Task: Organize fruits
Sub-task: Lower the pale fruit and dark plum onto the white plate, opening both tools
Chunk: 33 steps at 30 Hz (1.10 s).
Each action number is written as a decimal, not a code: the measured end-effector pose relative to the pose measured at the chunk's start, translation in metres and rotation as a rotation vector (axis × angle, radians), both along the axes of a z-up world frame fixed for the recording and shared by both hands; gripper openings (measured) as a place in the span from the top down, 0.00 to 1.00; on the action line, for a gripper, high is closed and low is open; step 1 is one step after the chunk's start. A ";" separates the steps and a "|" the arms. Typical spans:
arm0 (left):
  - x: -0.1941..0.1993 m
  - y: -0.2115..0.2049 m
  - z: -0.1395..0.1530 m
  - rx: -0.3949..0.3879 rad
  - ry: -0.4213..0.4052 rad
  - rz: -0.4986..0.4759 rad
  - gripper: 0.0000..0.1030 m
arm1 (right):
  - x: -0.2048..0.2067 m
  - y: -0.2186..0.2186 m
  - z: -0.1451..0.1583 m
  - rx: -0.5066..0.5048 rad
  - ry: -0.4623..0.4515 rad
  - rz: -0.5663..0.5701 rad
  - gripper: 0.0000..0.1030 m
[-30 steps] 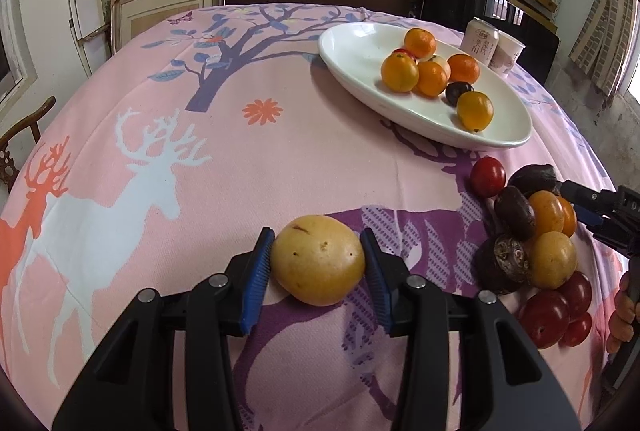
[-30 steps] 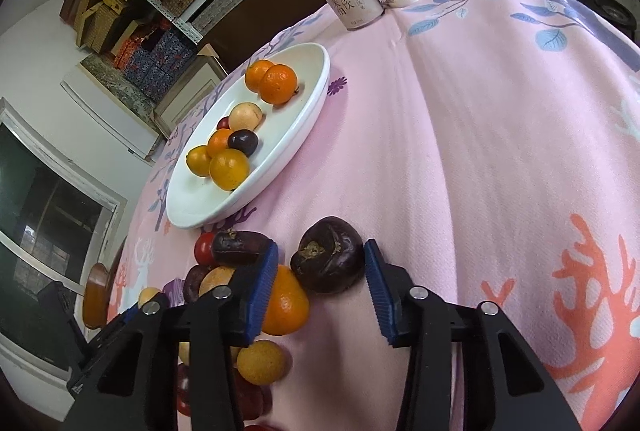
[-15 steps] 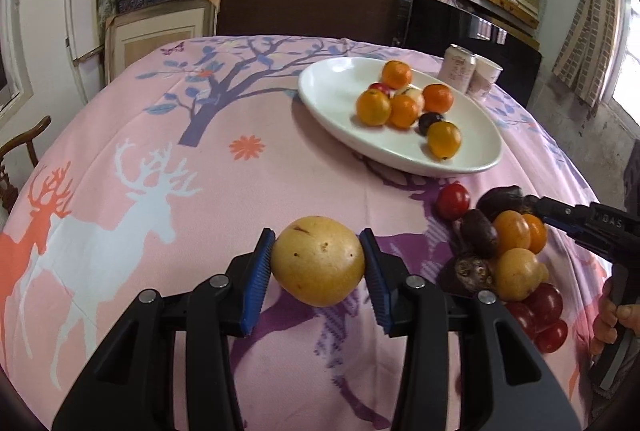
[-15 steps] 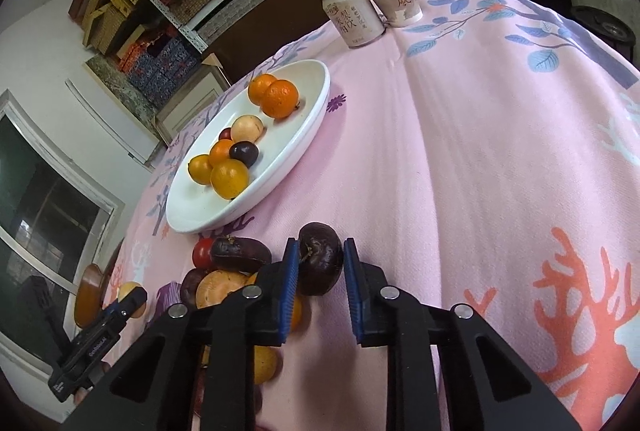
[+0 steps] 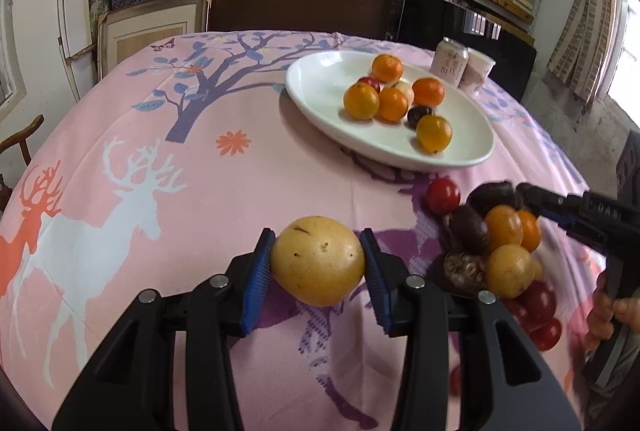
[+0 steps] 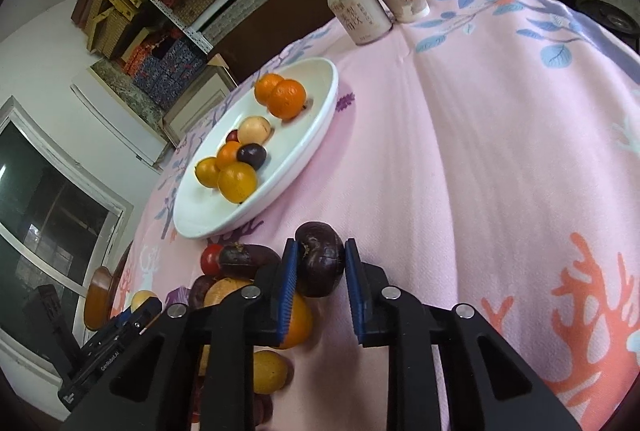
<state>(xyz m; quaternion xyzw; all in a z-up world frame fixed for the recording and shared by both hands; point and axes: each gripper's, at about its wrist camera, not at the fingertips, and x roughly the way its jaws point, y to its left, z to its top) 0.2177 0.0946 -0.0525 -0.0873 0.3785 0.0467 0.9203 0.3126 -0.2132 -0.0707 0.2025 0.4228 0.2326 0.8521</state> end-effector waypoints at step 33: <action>0.081 -0.023 0.026 0.094 -0.079 -0.025 0.17 | 0.036 0.017 0.037 -0.009 -0.128 -0.030 0.30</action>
